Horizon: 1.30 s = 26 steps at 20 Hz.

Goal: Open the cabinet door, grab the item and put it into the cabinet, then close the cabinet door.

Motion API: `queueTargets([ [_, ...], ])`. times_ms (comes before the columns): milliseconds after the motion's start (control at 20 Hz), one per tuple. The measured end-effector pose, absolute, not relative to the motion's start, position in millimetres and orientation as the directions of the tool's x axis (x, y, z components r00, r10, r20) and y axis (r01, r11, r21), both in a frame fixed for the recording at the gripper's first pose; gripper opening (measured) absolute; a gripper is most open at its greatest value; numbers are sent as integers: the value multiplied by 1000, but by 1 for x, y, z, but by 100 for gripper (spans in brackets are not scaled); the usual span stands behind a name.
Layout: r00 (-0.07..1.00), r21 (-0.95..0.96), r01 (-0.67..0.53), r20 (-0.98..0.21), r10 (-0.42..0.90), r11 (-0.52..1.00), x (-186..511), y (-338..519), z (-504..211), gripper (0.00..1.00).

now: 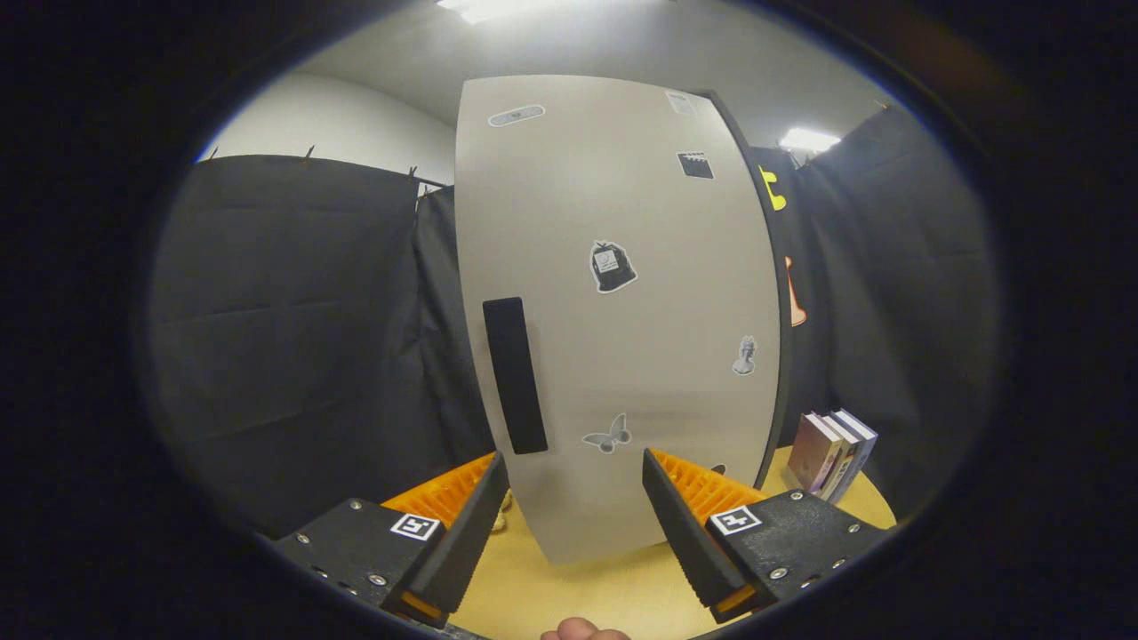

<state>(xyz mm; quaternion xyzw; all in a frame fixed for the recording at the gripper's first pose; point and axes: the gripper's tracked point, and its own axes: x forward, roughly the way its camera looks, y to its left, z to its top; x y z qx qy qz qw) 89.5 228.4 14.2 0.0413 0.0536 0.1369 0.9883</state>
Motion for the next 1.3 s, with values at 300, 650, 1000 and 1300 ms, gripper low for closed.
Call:
queueTargets([
  [300, 964, 90, -237, -102, 246, 967, 94, 245, -2, 95],
  [650, 971, 29, -216, -96, 218, 976, 101, 253, -13, 95],
  [1000, 971, 40, -216, -100, 219, 976, 102, 266, -17, 95],
  [1300, 975, 38, -193, -104, 196, 981, 113, 268, -19, 95],
])
